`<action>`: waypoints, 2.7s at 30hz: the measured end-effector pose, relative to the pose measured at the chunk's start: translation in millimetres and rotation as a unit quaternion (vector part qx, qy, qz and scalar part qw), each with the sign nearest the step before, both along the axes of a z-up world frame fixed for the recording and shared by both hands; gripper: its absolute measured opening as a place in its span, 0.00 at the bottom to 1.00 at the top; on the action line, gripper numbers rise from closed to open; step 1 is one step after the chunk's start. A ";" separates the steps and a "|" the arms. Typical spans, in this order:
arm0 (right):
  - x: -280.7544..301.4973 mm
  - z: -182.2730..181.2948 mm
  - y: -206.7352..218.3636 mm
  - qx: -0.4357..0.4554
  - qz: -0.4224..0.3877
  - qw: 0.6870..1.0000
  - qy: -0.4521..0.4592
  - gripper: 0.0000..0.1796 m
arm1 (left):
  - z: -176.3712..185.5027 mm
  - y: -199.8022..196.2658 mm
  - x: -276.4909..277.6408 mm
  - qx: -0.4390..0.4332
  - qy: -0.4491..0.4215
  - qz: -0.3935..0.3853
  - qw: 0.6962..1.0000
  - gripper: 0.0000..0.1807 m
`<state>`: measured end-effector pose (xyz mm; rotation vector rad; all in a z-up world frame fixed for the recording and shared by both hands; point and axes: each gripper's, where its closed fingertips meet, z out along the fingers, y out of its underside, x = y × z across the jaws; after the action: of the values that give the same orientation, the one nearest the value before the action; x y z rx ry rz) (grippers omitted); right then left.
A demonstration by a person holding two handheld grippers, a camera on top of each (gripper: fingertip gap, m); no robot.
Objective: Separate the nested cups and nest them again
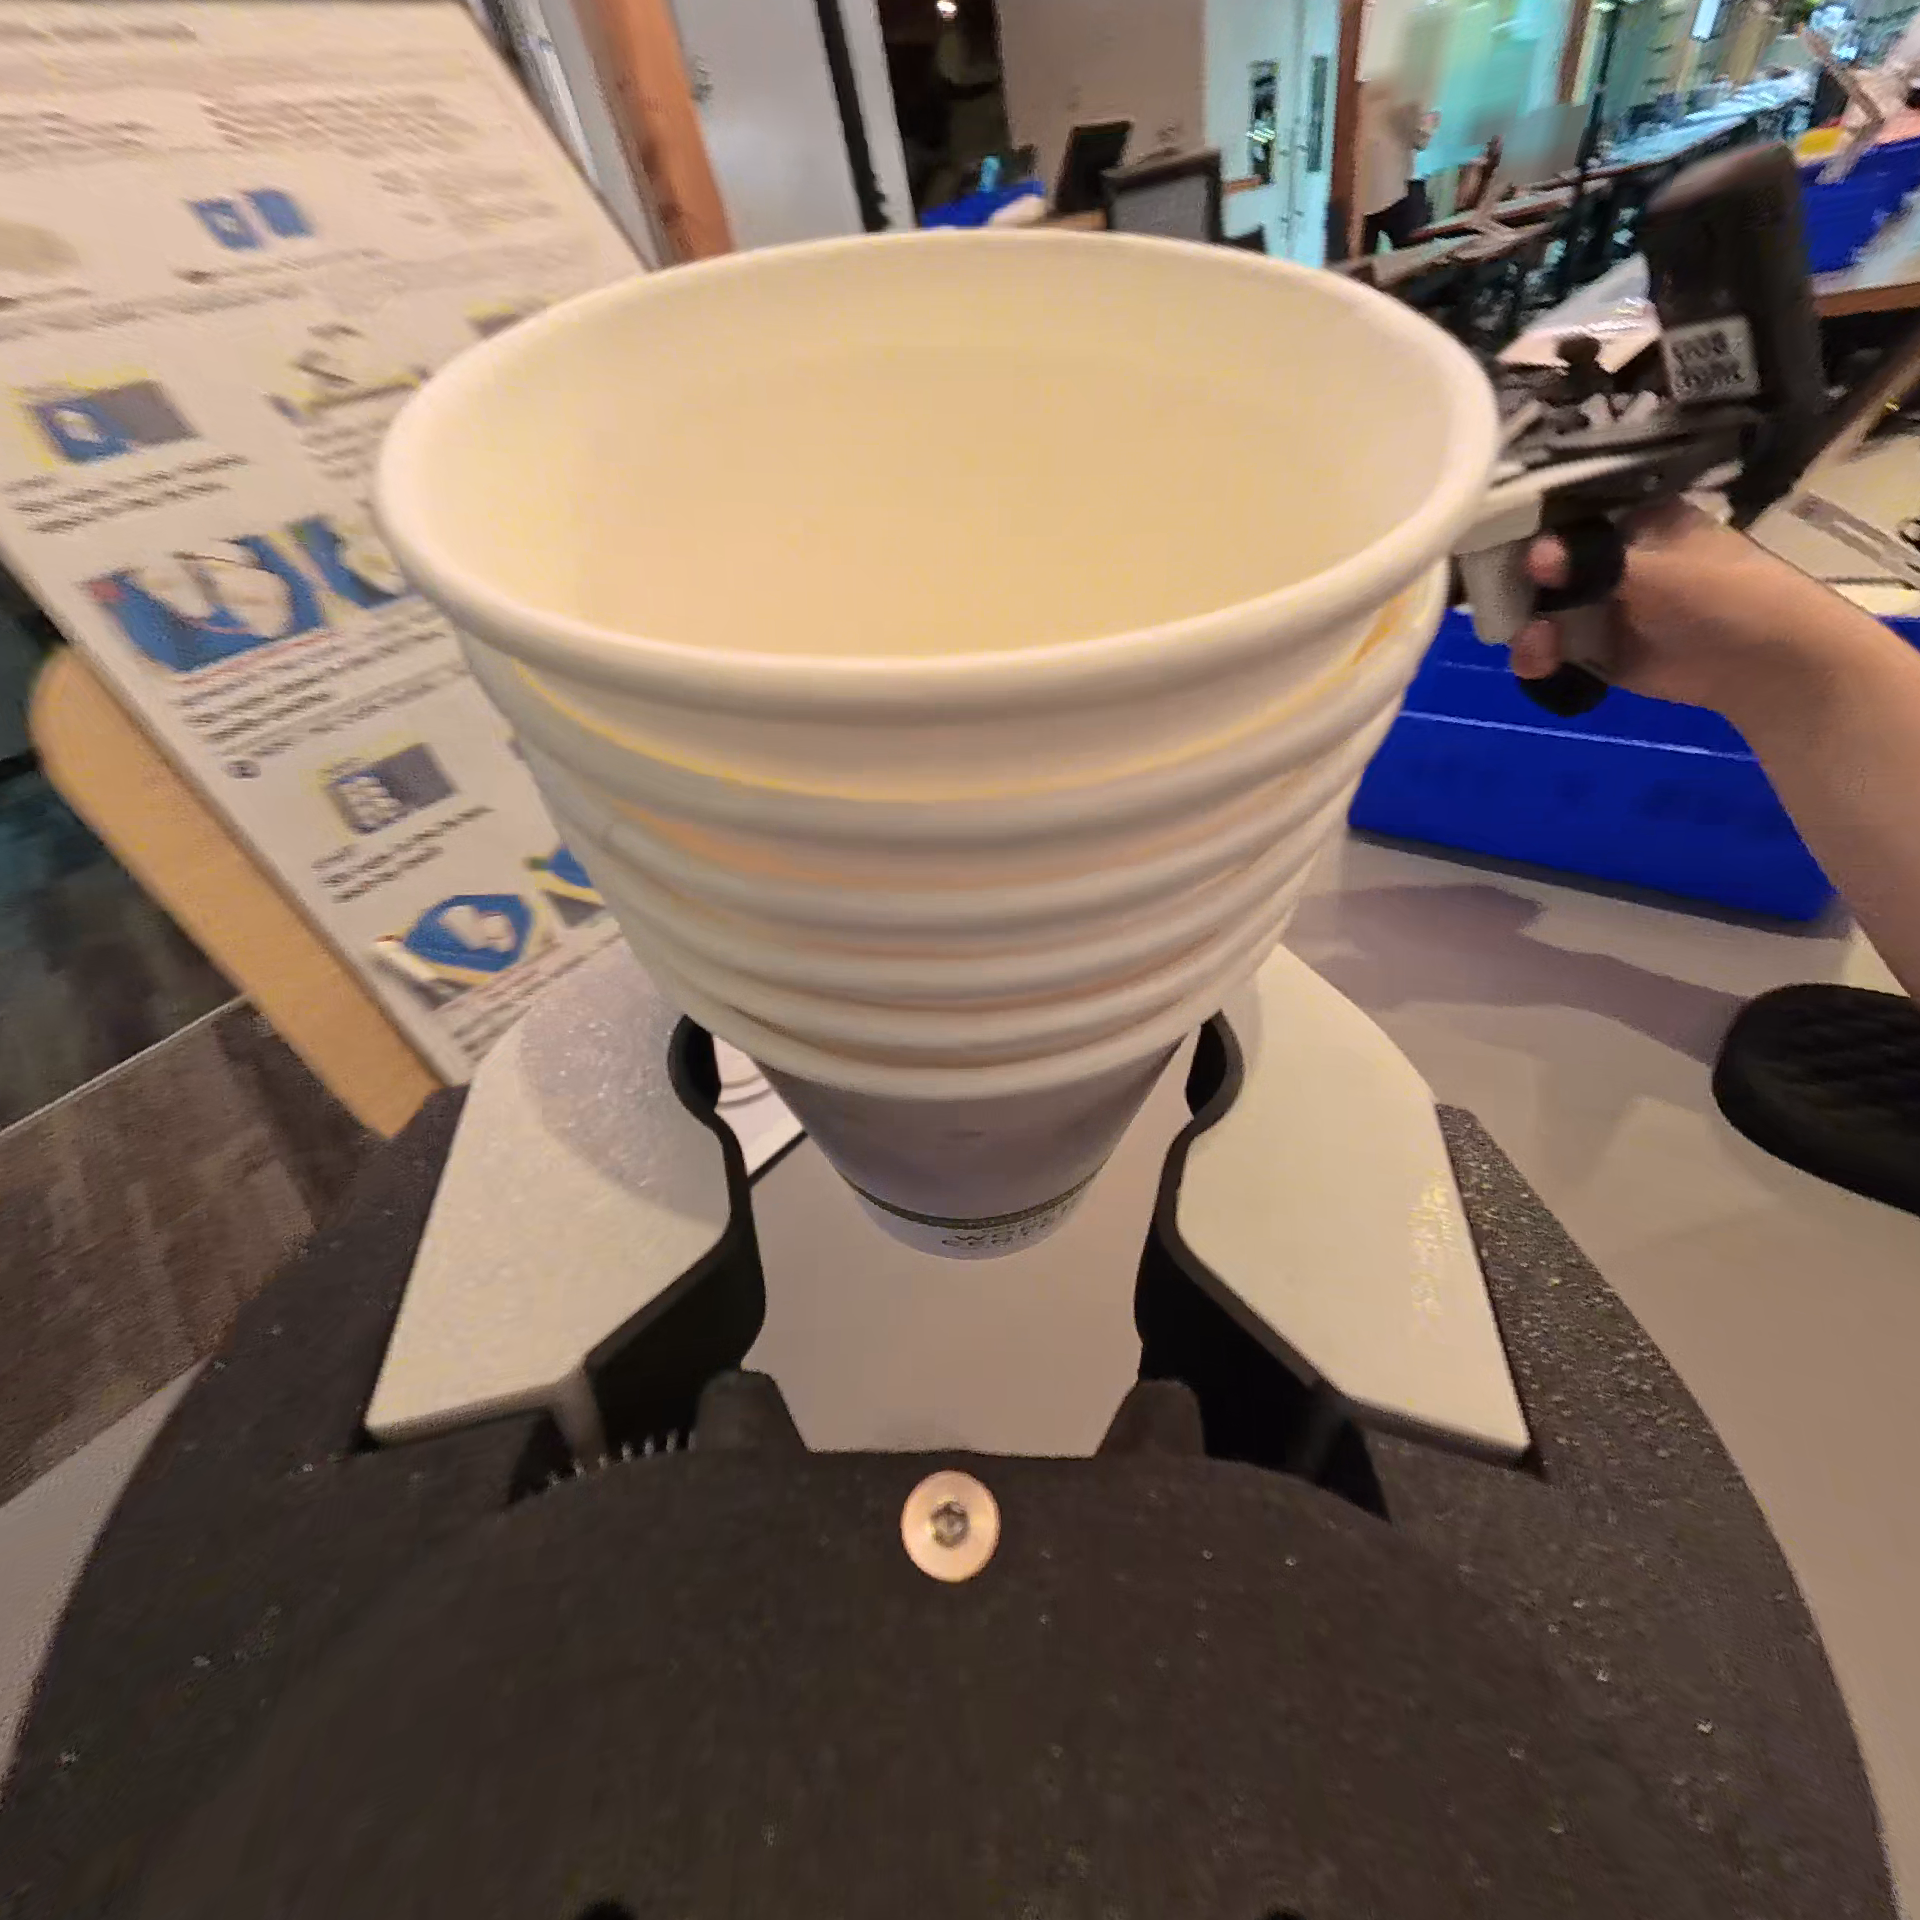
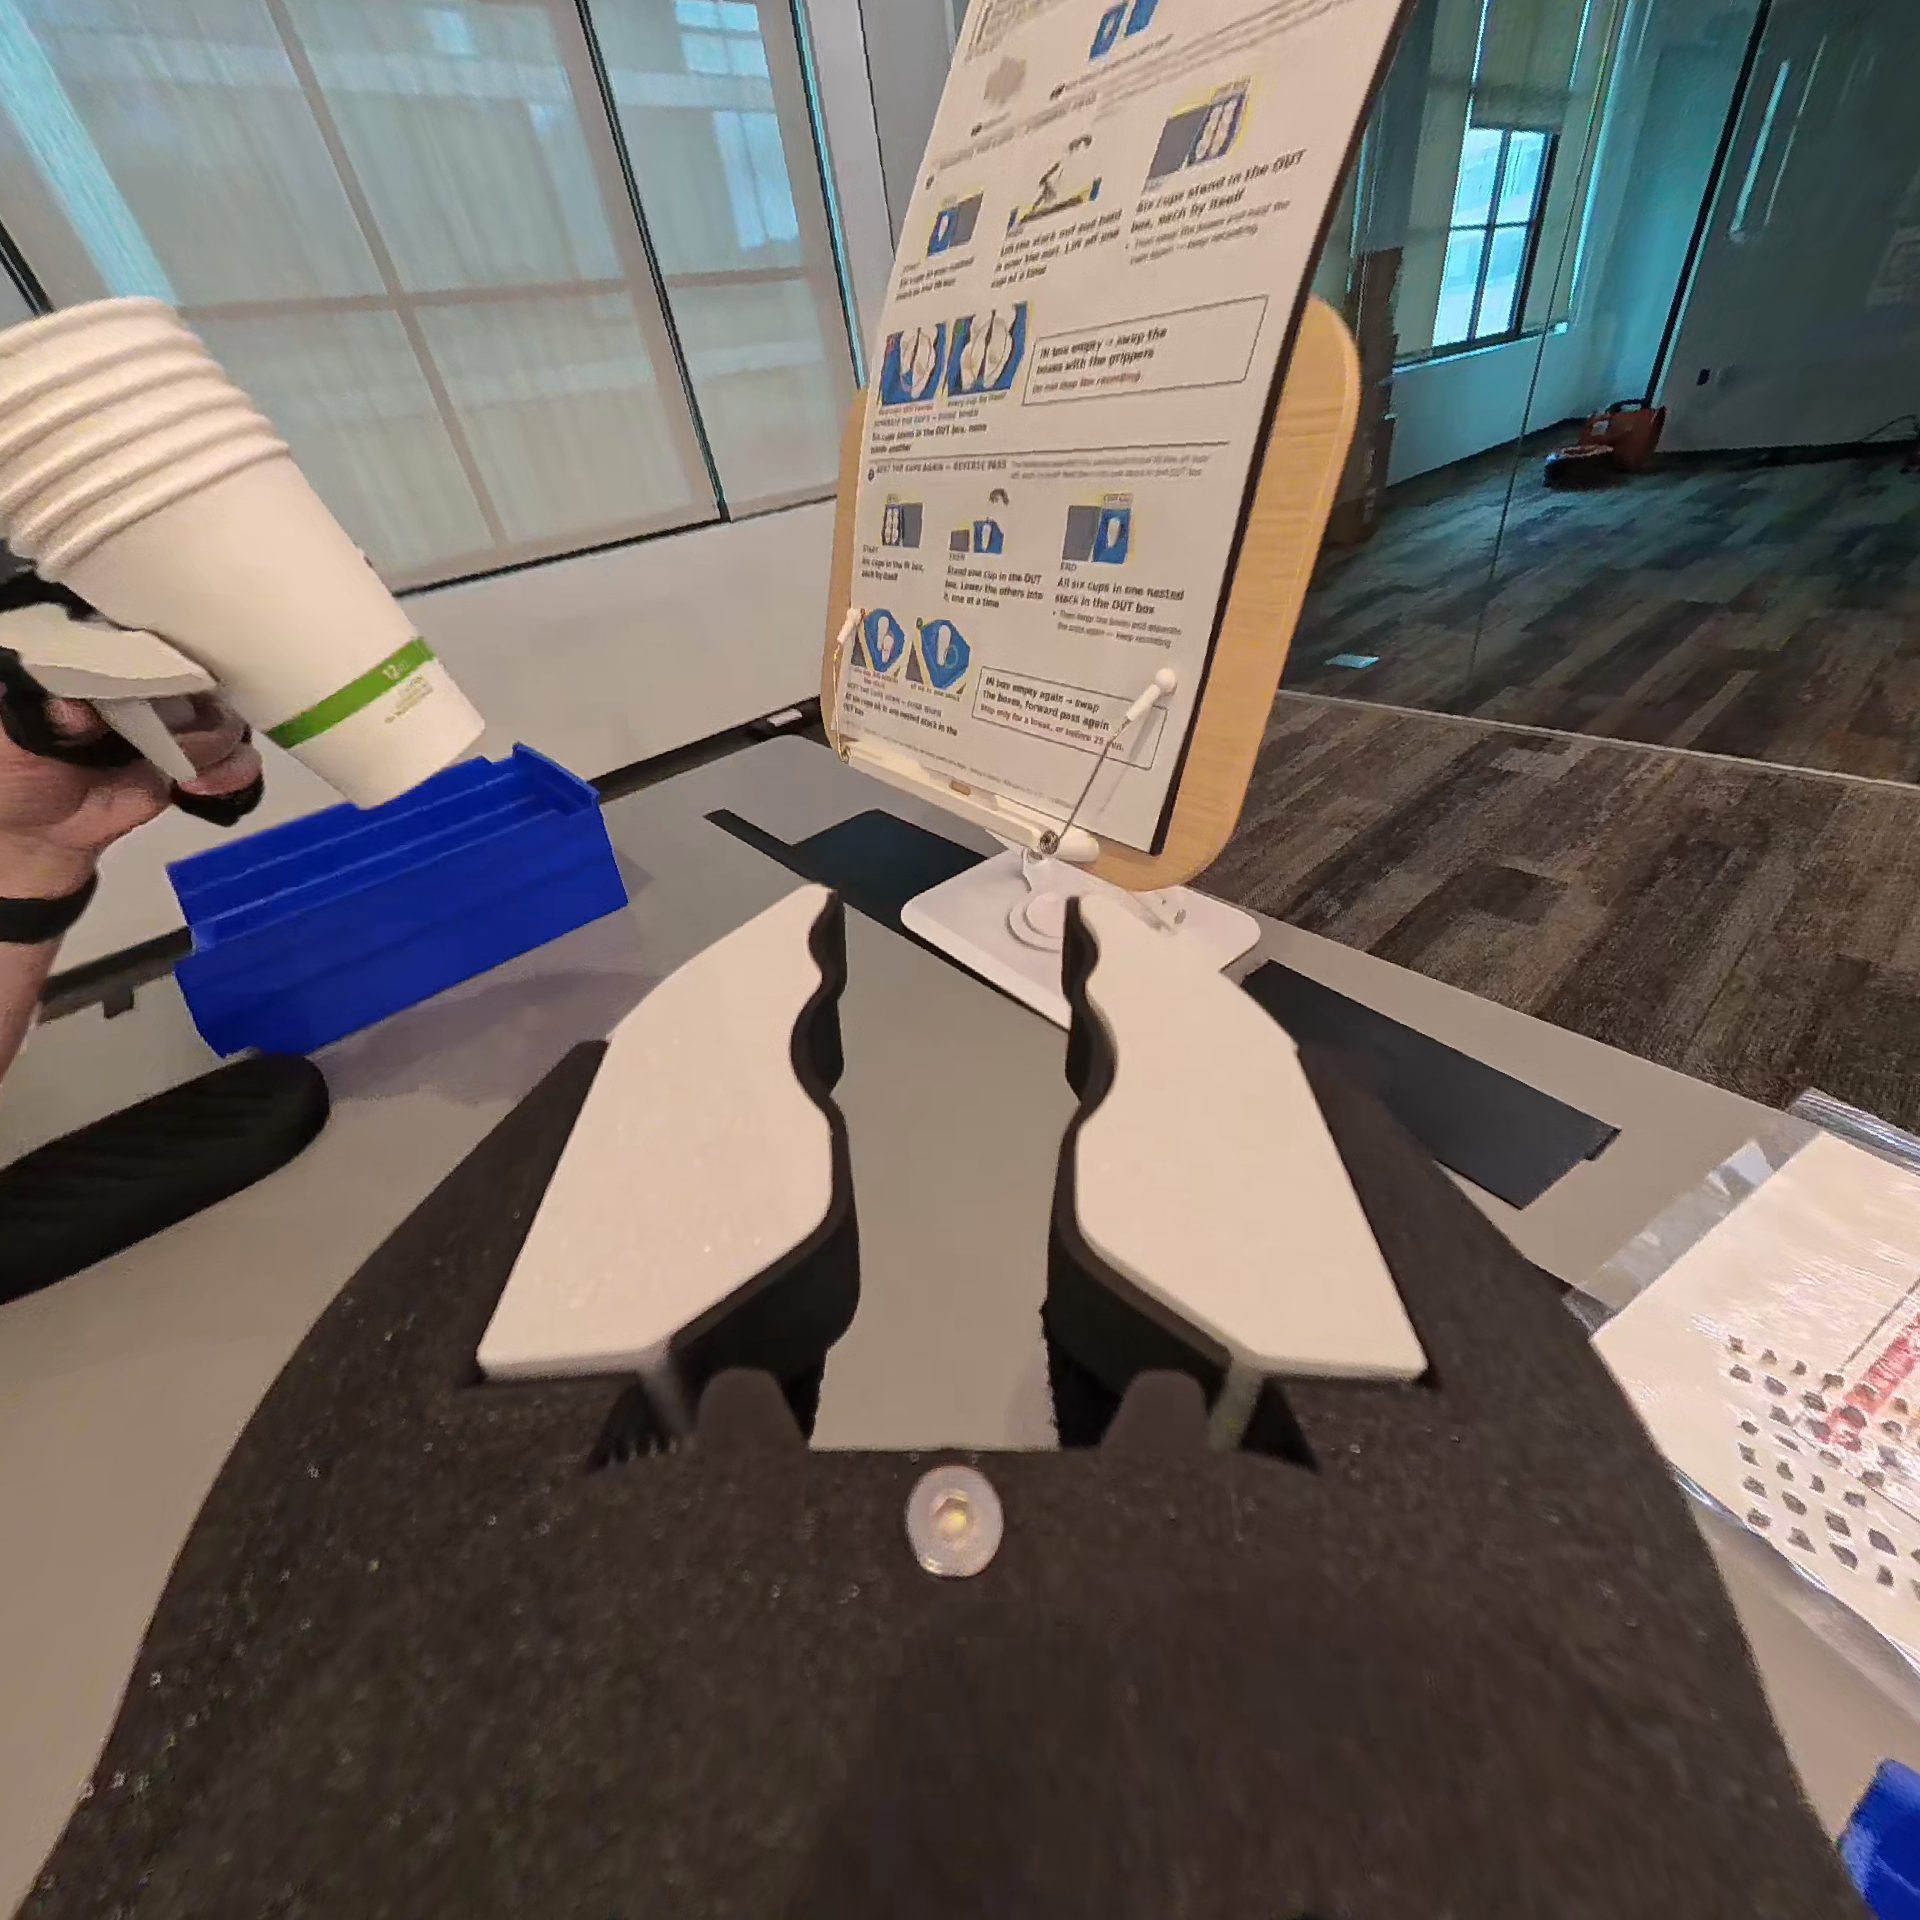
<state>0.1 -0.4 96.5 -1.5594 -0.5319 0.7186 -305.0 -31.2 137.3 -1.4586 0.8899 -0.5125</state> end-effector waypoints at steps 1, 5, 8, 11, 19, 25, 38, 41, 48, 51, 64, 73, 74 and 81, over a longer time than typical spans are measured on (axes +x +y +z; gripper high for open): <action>-2.0 -2.4 1.3 -0.003 -0.001 1.000 -0.008 0.22 | -8.6 0.1 10.0 -0.003 0.005 -0.010 1.000 0.49; -8.5 -15.8 6.6 -0.018 -0.006 0.998 -0.054 0.22 | -52.7 4.2 42.0 -0.031 0.018 -0.047 0.998 0.49; -11.4 -22.9 10.4 -0.021 -0.013 0.996 -0.085 0.22 | -87.9 4.1 57.8 -0.053 0.023 -0.076 0.995 0.49; -17.1 -22.7 11.4 -0.017 -0.007 0.996 -0.083 0.22 | -119.7 10.0 67.3 -0.076 0.052 -0.082 0.992 0.49; -23.2 -30.6 9.3 -0.027 -0.001 0.996 -0.086 0.22 | -152.8 5.0 81.8 -0.099 0.042 -0.111 0.988 0.49; -34.0 -26.8 5.3 -0.010 0.011 0.994 -0.107 0.22 | -155.6 2.2 83.7 -0.120 0.031 -0.123 0.985 0.49; -45.8 -44.3 8.7 -0.032 0.028 0.991 -0.130 0.22 | -164.5 1.1 85.5 -0.113 0.058 -0.121 0.984 0.49; -48.7 -46.0 9.6 -0.033 0.034 0.990 -0.131 0.22 | -163.4 -2.9 88.7 -0.115 0.058 -0.129 0.983 0.49; -58.3 -46.3 1.7 -0.020 0.061 0.986 -0.151 0.22 | -164.5 -5.6 91.7 -0.111 0.065 -0.132 0.983 0.50; -68.2 -42.5 -8.5 -0.005 0.084 0.982 -0.170 0.21 | -168.3 -1.9 90.1 -0.116 0.069 -0.123 0.983 0.50; -207.4 -49.1 -82.6 0.101 0.265 0.868 -0.407 0.10 | -184.2 -1.1 94.9 -0.146 0.083 -0.119 0.979 0.49; -231.3 -61.0 -85.7 0.042 0.306 0.827 -0.470 0.07 | -181.6 -7.7 98.7 -0.137 0.089 -0.128 0.978 0.49; -231.9 -60.4 -86.3 0.042 0.307 0.827 -0.470 0.08 | -179.8 -7.8 98.5 -0.135 0.086 -0.129 0.979 0.49; -232.3 -54.4 -86.2 0.032 0.308 0.831 -0.462 0.07 | -175.3 -6.5 96.2 -0.126 0.085 -0.125 0.981 0.50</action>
<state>-232.2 -86.6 42.1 -1.6108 -1.8225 0.3415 -208.8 -37.7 -37.9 -1.6471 1.1859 -0.7154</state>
